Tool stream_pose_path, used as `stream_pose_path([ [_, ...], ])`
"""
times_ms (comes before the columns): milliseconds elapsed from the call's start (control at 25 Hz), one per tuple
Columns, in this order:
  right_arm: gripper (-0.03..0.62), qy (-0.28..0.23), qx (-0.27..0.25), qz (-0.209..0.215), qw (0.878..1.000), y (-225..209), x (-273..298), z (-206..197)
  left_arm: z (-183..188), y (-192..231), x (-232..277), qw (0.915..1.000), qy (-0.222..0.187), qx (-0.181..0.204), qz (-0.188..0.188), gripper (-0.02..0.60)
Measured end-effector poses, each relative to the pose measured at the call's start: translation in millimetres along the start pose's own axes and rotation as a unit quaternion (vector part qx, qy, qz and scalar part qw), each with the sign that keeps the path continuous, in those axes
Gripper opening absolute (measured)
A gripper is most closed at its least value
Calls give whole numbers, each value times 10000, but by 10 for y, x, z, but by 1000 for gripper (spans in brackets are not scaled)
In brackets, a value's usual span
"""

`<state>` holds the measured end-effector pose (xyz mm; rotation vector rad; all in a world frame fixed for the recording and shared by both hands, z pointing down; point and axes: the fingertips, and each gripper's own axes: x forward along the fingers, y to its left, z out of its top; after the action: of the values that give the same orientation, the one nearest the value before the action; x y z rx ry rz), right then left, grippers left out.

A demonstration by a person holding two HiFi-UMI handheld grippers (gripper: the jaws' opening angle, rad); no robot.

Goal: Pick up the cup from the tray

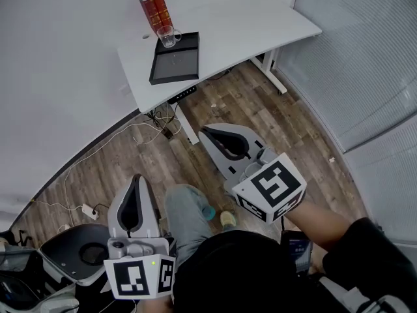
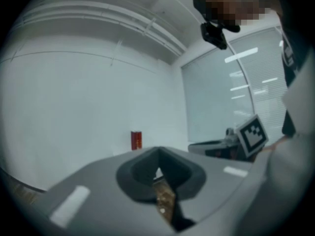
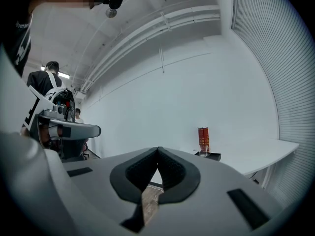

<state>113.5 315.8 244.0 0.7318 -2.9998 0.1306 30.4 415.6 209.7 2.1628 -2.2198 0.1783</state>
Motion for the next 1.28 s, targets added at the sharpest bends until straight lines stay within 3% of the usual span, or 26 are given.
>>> stream_pose_path([
  [680, 14, -36, -205, -25, 9998, 148, -43, 101, 38, 77, -144, 9998, -186, -63, 0, -2],
  [1280, 14, -56, -364, -116, 9993, -3, 150, 172, 70, 169, 141, 9995, -258, 61, -172, -2],
])
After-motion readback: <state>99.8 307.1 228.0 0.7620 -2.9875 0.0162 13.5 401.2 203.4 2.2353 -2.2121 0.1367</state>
